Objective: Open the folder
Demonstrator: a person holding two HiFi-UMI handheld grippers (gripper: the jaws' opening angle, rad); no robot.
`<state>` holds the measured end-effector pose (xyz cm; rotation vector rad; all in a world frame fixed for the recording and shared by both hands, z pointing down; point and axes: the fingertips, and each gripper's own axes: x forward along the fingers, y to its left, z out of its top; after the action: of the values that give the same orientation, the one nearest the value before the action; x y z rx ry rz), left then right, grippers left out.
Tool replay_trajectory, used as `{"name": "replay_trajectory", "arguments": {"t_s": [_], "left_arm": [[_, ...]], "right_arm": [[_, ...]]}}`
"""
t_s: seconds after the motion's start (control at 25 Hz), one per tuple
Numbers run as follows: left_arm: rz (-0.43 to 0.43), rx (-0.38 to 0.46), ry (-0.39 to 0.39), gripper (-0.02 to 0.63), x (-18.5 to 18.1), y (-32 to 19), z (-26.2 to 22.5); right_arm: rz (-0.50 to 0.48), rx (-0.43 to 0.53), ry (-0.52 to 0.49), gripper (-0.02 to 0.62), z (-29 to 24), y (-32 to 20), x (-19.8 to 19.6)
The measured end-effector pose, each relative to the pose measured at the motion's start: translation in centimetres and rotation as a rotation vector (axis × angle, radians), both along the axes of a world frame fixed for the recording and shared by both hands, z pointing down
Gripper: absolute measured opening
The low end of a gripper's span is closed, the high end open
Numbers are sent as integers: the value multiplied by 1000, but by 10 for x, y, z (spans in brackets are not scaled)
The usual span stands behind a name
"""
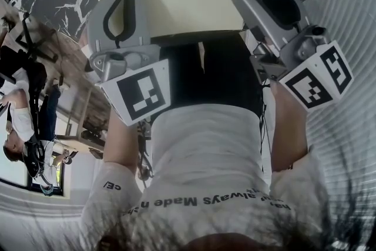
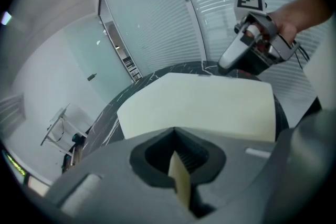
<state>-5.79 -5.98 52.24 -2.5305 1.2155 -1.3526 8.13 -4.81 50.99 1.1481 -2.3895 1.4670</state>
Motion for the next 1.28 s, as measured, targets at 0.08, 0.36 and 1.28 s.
{"name": "replay_trajectory", "arguments": {"t_s": [0.08,0.36,1.28], "left_arm": [[4,1,-5,0,1,-1,1],[8,-3,0,0,1,-2,2],[24,-49,-49,-2,2,-1,14]], "right_arm": [[5,-10,-17,216,2,0,-2],[30,-33,-46,207,4,-1,-1],[146,-104,-380,199,-21,-11,1]]}}
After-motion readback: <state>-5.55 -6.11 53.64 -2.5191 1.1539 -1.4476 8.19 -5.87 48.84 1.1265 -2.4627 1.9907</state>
